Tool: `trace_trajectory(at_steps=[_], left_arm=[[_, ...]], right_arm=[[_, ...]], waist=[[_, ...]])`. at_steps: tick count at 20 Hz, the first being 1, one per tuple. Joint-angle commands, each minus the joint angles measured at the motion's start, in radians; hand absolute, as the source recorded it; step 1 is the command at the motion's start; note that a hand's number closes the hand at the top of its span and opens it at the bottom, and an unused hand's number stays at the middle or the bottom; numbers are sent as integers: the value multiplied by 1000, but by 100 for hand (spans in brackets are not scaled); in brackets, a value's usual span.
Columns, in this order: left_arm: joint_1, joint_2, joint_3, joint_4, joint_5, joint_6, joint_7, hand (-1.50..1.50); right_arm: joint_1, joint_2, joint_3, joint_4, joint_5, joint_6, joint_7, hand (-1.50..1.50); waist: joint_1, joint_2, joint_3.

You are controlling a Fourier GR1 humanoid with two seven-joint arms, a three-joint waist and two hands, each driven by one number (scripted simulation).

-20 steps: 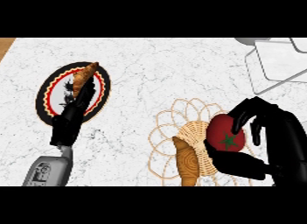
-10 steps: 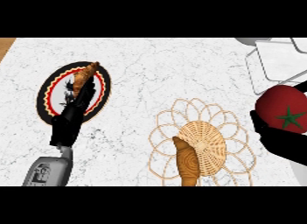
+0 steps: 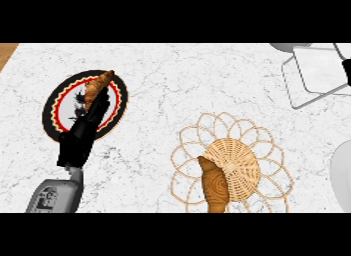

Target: Pick the tomato from the placemat and place it in the tiered shelf

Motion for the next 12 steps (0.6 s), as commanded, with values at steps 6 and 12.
trace_trajectory(at_steps=[6, 12], left_arm=[[-22, -20, 12, 45, -1, 11, -28, 0], [40, -11, -1, -26, 11, -21, -15, 0]], right_arm=[[-153, -175, -167, 228, -48, 1, -73, 150], [-153, -247, -179, 366, -19, -76, -187, 150]], waist=[[-2, 1, 0], [3, 1, 0]])
